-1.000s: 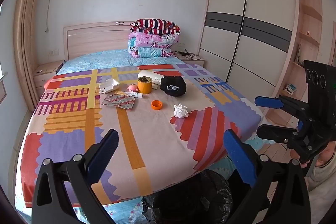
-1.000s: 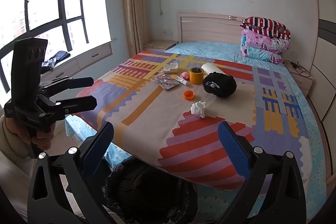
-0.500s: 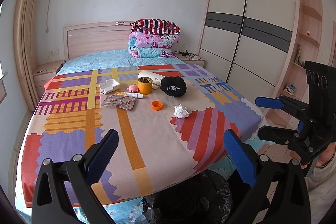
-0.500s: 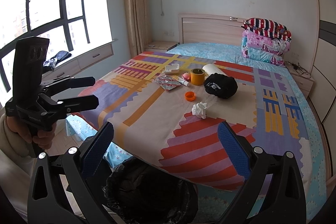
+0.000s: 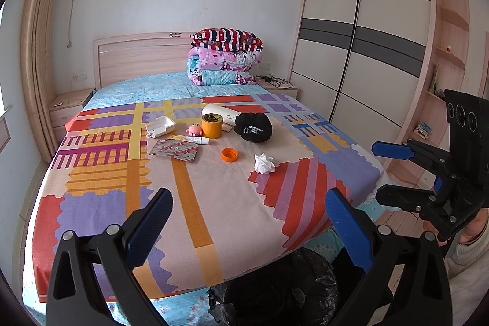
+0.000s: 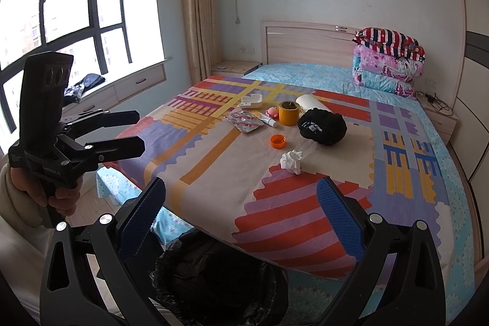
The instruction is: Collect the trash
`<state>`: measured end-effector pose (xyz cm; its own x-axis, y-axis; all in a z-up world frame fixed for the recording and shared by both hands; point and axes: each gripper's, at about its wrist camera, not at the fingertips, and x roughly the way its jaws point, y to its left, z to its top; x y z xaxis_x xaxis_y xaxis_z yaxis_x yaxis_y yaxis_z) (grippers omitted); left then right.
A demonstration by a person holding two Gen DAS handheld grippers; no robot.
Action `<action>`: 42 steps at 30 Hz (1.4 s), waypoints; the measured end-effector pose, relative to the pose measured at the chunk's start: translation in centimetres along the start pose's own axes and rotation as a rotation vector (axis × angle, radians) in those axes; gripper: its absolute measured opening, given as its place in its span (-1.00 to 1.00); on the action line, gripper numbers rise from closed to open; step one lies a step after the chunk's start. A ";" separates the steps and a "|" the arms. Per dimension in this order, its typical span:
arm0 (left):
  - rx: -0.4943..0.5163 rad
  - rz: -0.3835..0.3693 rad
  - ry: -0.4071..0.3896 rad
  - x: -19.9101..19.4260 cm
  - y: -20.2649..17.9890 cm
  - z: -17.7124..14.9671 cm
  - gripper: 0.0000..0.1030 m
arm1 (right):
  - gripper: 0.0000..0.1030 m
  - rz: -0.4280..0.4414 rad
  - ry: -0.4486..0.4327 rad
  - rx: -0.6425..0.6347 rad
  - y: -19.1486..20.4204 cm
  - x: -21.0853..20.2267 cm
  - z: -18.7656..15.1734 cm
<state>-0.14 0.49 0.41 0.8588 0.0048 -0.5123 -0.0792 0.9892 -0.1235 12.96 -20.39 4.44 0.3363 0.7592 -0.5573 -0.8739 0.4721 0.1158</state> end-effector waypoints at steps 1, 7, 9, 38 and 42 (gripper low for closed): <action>0.000 0.001 0.000 0.0 0.0 0.0 0.87 | 0.95 0.000 0.000 0.001 0.0 0.0 0.0; -0.010 -0.003 0.004 0.0 0.1 0.4 0.87 | 0.95 0.003 -0.002 -0.003 0.0 0.0 0.0; -0.017 -0.007 0.006 0.1 0.3 0.1 0.87 | 0.95 0.006 -0.002 -0.002 0.0 0.0 0.0; -0.302 -0.032 0.059 7.1 8.6 2.4 0.87 | 0.60 0.007 0.006 -0.074 -2.2 6.4 1.7; -0.355 -0.030 0.080 9.0 10.3 2.4 0.81 | 0.60 0.015 0.020 -0.060 -3.1 8.1 2.0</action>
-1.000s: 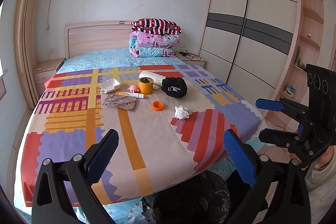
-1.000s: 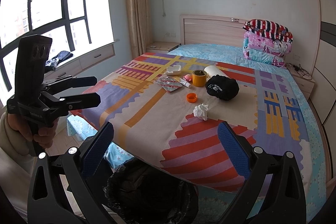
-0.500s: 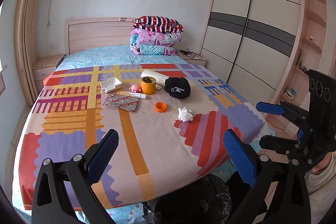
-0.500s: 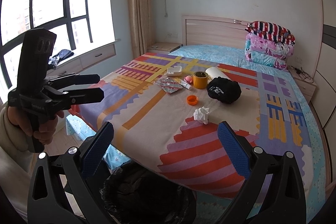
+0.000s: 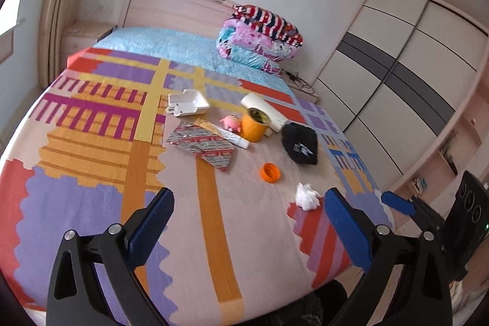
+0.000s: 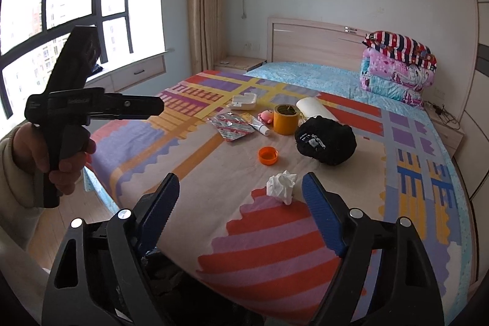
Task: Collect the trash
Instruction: 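Grasp the white tissue with the right tool while the left tool reaches toward the blister pack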
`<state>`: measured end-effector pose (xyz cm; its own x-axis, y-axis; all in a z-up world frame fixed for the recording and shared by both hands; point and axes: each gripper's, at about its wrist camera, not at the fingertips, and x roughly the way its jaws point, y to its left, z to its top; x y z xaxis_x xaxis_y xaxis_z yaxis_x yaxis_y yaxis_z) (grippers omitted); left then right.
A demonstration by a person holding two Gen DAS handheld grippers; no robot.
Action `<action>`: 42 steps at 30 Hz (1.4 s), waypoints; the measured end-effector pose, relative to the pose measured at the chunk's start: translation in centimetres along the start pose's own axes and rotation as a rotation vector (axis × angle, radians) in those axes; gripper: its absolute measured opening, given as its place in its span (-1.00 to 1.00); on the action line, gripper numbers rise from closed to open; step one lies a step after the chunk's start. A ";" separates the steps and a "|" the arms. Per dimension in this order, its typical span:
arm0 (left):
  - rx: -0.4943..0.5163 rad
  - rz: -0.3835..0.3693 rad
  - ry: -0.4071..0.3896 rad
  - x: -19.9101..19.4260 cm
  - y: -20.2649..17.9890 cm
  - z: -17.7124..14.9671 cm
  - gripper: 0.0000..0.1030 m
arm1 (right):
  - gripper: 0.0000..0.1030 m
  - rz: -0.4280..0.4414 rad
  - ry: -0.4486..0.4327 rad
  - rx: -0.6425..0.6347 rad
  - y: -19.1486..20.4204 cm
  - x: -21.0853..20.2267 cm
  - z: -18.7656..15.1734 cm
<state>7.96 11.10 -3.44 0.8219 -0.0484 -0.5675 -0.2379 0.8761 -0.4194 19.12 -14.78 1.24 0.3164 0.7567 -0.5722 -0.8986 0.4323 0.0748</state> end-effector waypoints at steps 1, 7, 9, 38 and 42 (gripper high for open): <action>-0.008 0.003 0.006 0.5 0.4 0.2 0.79 | 0.60 -0.001 0.007 0.003 -0.3 0.5 0.0; -0.075 0.024 0.045 3.6 2.6 1.2 0.63 | 0.53 -0.009 0.044 0.015 -1.4 3.2 -0.2; -0.093 0.023 0.054 4.5 3.2 1.5 0.54 | 0.46 -0.009 0.058 0.018 -1.8 4.0 -0.4; -0.327 -0.079 0.125 11.4 7.4 2.7 -0.35 | -0.06 0.013 0.162 0.062 -4.1 10.0 -1.5; -0.360 -0.074 0.131 12.1 8.0 2.9 -0.66 | -0.23 0.014 0.174 0.063 -4.2 10.3 -1.6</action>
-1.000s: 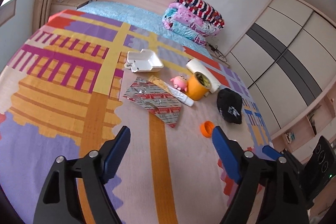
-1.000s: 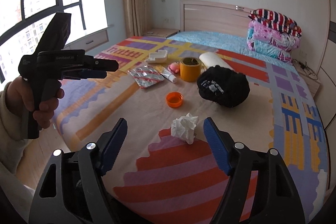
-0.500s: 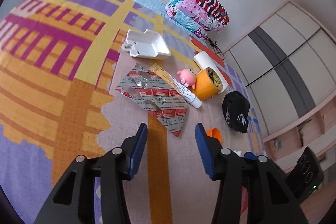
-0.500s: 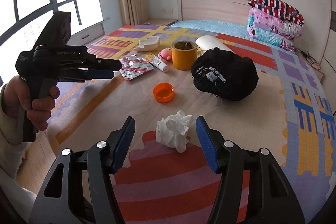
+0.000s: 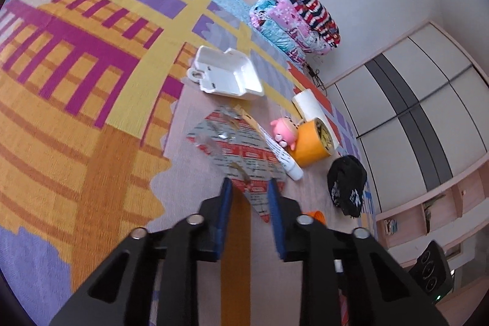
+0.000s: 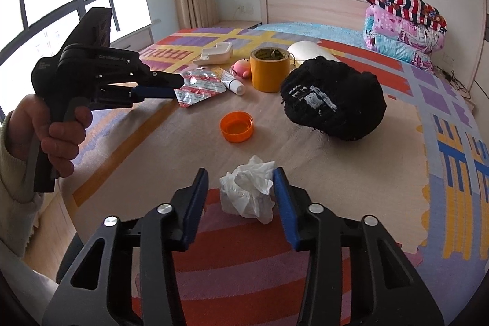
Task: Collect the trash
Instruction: 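Grasp the white tissue with the right tool while the left tool reaches toward the blister pack, then lift the tissue with the right tool while the left tool grasps the silver blister pack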
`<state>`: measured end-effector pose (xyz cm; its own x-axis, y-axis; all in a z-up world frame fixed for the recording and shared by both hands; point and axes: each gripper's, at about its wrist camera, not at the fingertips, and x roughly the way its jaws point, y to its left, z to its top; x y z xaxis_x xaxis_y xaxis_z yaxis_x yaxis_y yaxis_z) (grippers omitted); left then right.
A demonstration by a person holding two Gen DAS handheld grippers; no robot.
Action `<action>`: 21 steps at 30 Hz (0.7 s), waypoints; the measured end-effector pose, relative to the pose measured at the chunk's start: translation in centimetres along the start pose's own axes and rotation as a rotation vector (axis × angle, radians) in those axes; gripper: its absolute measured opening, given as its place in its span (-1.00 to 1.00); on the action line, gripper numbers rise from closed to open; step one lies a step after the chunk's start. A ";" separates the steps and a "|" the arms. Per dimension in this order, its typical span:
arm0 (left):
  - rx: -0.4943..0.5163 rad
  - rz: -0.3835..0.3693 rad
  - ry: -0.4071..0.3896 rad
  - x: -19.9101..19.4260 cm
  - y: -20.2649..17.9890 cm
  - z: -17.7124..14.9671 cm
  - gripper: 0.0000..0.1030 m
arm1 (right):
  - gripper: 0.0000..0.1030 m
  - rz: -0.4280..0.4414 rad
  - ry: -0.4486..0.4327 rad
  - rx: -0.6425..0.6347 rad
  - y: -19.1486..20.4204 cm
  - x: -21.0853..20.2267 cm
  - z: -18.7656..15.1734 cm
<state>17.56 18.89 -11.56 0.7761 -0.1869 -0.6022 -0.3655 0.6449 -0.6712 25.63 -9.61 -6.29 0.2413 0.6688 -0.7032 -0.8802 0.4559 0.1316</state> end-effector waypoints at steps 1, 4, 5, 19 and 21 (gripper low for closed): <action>-0.005 0.005 -0.001 0.1 0.1 0.1 -0.74 | -0.36 -0.005 0.008 0.000 0.0 0.1 -0.1; -0.013 0.005 -0.003 0.2 0.4 0.2 -0.79 | -0.46 -0.011 0.020 0.005 0.1 0.3 -0.3; -0.012 0.004 -0.004 0.2 0.4 0.2 -0.80 | -0.47 -0.012 0.019 0.004 0.2 0.3 -0.4; 0.103 -0.002 -0.041 -3.0 -2.5 -0.7 -0.99 | -0.51 -0.011 -0.008 0.008 0.5 -1.2 -0.2; 0.119 0.000 -0.042 -3.4 -3.0 -0.9 -0.99 | -0.52 -0.012 -0.013 0.010 0.5 -1.5 -0.1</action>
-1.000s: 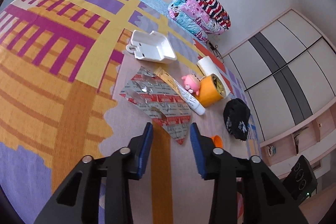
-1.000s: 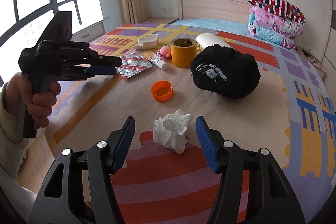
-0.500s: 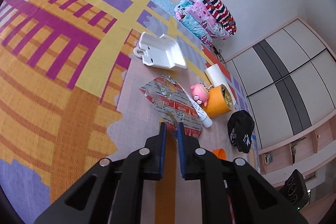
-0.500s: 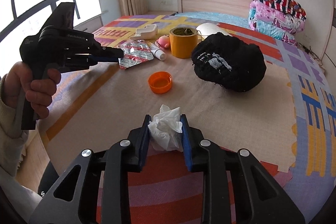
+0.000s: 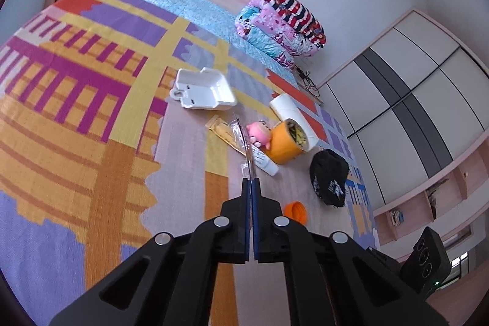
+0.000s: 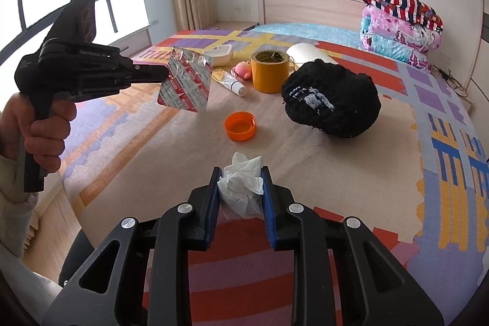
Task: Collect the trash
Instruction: 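Lift the tissue with the right tool while the left tool grasps the silver blister pack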
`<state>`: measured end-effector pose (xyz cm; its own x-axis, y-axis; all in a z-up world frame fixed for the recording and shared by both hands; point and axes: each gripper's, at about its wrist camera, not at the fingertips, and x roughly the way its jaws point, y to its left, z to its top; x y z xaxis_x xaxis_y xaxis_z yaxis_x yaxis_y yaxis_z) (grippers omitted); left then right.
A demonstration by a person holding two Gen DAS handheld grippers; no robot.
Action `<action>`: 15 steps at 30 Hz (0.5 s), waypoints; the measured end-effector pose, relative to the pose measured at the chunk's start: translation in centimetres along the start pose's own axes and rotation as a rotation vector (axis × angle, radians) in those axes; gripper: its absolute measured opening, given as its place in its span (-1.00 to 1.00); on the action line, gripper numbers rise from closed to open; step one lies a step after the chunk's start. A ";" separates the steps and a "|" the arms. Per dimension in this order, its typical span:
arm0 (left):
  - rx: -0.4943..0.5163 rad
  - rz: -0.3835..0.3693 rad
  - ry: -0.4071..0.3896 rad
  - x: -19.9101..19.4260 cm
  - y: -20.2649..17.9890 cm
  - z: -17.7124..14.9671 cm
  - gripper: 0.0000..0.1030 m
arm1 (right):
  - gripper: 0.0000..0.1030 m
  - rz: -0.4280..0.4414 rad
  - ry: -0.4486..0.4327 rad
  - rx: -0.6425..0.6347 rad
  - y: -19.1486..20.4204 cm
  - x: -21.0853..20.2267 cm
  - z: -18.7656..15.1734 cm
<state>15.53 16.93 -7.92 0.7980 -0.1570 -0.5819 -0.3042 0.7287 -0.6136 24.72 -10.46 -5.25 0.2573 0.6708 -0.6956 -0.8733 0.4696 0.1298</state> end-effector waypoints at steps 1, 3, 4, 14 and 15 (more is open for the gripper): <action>0.005 0.000 0.000 -0.2 -0.2 -0.1 -0.99 | -0.52 -0.001 -0.002 0.001 0.0 -0.1 0.0; 0.019 0.001 -0.001 -0.6 -0.6 -0.3 -1.00 | -0.52 -0.001 -0.011 0.004 0.1 -0.7 0.0; 0.032 0.001 -0.001 -0.9 -1.0 -0.5 -1.00 | -0.52 -0.001 -0.015 0.004 0.2 -0.8 0.1; 0.115 0.040 0.016 -2.6 -3.1 -2.3 -1.00 | -0.52 0.002 -0.035 0.004 0.7 -2.4 -0.7; 0.120 0.042 0.021 -2.6 -3.1 -2.5 -1.00 | -0.52 0.002 -0.035 0.005 0.8 -2.6 -0.8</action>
<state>13.11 13.41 -5.83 0.7743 -0.1378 -0.6177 -0.2716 0.8092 -0.5209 22.99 -12.25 -3.92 0.2696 0.6912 -0.6705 -0.8719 0.4708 0.1349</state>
